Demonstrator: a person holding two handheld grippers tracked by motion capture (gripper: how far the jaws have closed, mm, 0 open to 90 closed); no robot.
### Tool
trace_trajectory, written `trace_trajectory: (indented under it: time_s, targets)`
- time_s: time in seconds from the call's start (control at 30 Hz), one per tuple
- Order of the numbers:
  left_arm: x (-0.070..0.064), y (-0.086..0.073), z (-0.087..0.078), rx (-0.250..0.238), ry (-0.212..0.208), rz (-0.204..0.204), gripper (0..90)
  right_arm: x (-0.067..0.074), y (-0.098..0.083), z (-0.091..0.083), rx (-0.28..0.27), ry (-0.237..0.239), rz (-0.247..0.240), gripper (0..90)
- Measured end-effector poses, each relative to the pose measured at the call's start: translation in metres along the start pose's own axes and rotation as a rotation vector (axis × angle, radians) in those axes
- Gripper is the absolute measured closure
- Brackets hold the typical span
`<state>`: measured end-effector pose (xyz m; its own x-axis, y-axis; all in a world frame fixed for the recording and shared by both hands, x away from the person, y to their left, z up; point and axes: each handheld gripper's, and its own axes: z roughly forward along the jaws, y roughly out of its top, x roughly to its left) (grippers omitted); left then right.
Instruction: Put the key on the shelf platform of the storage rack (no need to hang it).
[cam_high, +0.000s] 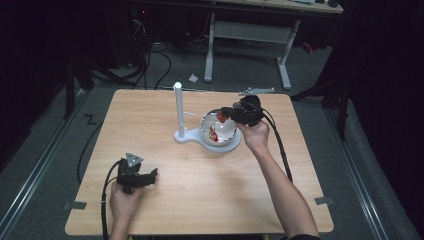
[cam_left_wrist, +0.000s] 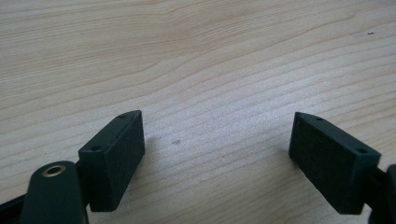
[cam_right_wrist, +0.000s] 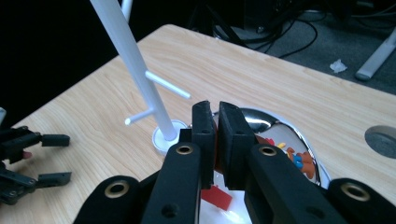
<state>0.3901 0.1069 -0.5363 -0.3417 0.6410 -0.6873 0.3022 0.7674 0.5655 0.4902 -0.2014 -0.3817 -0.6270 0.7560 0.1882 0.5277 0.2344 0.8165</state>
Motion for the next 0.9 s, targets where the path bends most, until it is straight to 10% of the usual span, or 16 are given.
trace_trajectory:
  time_s: [0.9]
  targets:
    - [0.000,0.000,0.000,0.000,0.000,-0.002,18.7,-0.011,-0.026,0.032,0.062,-0.039,0.046,85.7]
